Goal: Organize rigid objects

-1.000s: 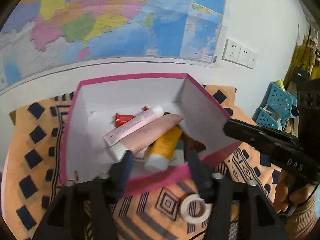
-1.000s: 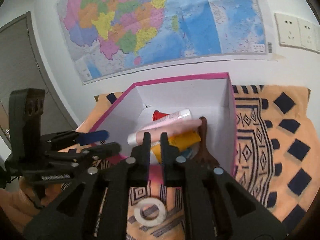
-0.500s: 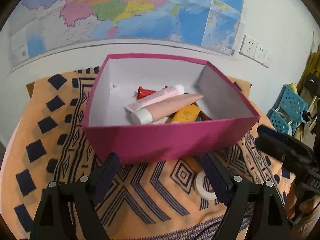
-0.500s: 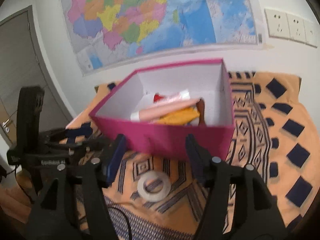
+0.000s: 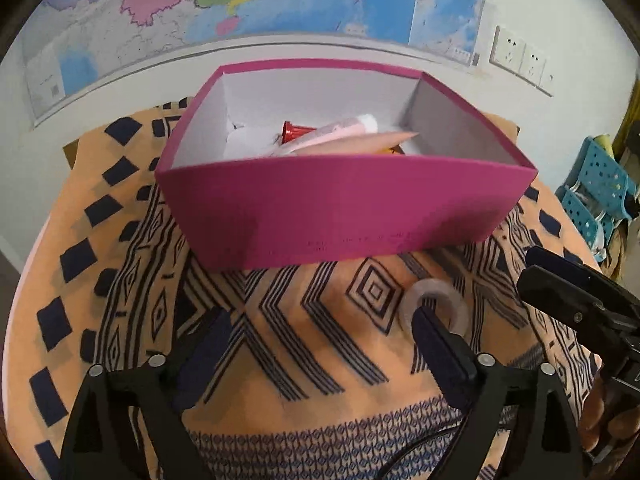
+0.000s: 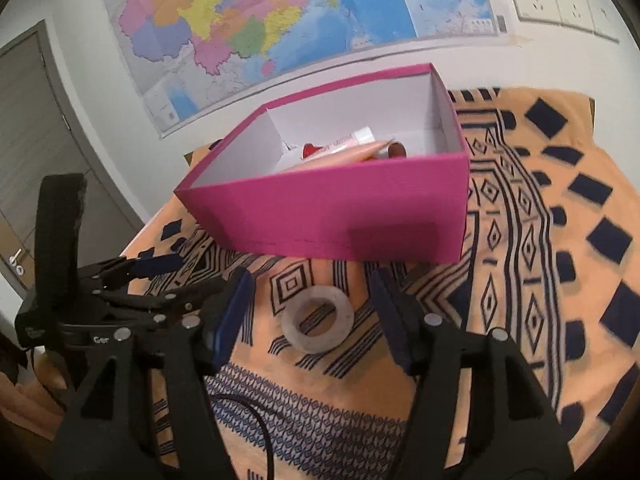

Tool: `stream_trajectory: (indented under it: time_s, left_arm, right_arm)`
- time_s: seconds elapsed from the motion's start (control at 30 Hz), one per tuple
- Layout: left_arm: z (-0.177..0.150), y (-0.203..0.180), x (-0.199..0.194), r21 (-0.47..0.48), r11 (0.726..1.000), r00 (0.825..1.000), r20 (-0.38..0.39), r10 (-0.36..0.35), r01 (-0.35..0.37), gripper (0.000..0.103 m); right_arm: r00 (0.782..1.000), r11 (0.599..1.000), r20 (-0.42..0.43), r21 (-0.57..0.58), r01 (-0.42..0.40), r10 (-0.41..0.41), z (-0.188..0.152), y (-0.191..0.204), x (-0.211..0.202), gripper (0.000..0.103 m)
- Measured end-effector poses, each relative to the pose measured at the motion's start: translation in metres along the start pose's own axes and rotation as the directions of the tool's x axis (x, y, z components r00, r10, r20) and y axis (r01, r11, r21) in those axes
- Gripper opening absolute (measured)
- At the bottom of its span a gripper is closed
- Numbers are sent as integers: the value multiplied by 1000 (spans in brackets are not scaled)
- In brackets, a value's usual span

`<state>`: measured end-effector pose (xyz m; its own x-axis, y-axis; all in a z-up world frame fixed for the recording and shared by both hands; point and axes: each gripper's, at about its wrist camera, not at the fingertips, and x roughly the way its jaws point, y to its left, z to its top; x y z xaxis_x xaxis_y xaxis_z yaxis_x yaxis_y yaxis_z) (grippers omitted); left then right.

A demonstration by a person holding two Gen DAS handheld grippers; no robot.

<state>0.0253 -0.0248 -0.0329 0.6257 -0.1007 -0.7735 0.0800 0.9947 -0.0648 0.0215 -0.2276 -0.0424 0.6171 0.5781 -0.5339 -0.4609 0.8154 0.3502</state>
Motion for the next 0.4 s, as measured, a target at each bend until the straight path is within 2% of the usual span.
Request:
stream_trajectory:
  time_s: [0.23,0.4]
  left_arm:
    - [-9,7,-7,-26,997,997,22,73,-73,95]
    - [-13,3,-13,-18,993,992,52,116,-115,96]
  right_arm:
    - [998,997,-11,-47,54,-55,-16,14,2,64]
    - [993,988,16,-102,119,-118,-22,27,1,73]
